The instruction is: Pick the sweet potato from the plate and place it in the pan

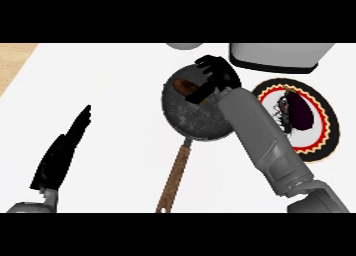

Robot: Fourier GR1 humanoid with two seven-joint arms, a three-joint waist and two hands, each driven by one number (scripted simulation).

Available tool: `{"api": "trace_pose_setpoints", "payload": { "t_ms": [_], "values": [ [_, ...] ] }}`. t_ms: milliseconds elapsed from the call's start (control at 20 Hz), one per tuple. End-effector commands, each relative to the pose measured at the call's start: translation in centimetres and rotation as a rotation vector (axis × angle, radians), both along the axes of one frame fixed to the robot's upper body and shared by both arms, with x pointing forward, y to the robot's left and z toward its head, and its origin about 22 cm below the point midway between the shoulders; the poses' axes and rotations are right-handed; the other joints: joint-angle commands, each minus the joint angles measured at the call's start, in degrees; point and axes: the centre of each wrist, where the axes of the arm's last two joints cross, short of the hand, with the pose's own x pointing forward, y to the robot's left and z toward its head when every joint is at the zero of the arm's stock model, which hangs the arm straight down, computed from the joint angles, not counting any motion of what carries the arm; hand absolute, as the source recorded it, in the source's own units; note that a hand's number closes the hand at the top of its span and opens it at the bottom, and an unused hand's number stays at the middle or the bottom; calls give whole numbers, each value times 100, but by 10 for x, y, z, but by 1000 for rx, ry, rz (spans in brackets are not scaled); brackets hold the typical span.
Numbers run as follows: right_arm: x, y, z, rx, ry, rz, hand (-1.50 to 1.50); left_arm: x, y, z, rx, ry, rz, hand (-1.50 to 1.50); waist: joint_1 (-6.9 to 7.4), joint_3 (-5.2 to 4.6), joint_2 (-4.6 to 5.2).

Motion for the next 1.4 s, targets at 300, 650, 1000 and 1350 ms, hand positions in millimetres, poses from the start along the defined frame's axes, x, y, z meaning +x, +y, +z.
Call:
{"api": "trace_pose_setpoints", "payload": {
  "t_ms": [300,650,1000,1350],
  "values": [
    [9,0,17,287,-290,-228,-150,4,6,3,13,21,15,0,-111,-1,-44],
    [16,-42,16,377,-384,-472,-150,-11,15,-5,-11,32,56,0,-342,-2,-62],
    [6,-119,-7,367,-461,-468,-150,-30,27,1,-2,47,100,0,-642,-6,-193],
    [-18,-204,-11,321,-483,-438,-150,-21,13,-2,-11,63,122,0,-768,-11,-217]
  ]
}}
